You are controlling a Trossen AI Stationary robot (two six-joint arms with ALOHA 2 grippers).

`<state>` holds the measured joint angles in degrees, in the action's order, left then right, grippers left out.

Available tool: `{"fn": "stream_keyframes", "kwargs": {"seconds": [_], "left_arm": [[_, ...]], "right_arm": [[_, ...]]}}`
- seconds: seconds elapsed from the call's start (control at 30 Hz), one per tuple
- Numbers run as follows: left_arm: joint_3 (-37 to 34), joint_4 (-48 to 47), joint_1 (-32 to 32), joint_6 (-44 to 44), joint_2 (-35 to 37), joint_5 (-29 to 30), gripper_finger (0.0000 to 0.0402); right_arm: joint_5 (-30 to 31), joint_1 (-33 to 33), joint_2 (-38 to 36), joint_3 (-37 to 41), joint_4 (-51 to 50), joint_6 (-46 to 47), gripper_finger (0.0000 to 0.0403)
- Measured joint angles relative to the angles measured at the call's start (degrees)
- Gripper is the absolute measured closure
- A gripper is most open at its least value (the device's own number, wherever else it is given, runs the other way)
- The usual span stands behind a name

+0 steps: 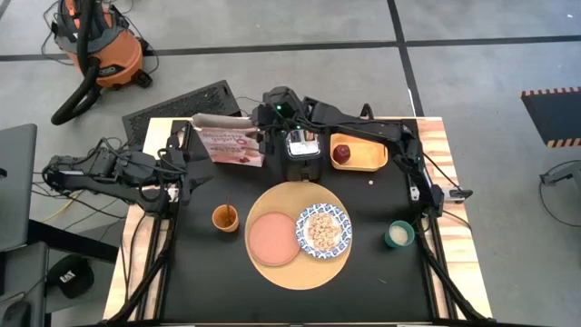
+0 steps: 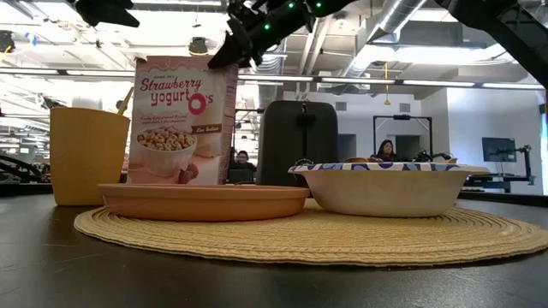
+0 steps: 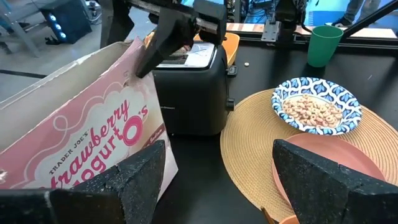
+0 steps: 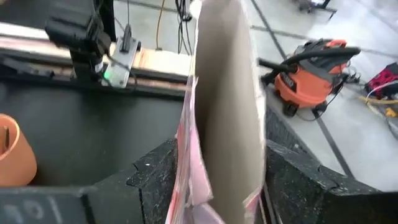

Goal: Arrange a breakfast setting
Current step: Put the cereals into the bowl, then put the toasted bagel on the plate

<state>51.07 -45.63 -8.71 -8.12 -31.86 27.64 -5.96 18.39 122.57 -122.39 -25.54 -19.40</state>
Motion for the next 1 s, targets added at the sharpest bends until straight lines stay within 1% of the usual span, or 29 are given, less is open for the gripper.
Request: {"fn": "stream_keyframes", "kwargs": {"seconds": [0.53, 1.0], "left_arm": [[-0.02, 0.02, 0.02, -0.09, -0.02, -0.02, 0.0120], [-0.02, 0.00, 0.01, 0.07, -0.02, -0.07, 0.0120]], "right_arm": [[0.00, -0.02, -0.86, 0.00, 4.66, -0.19, 0.0147], [0.02, 0.00, -0.86, 0.00, 4.64, -0.15, 0.0146]]}}
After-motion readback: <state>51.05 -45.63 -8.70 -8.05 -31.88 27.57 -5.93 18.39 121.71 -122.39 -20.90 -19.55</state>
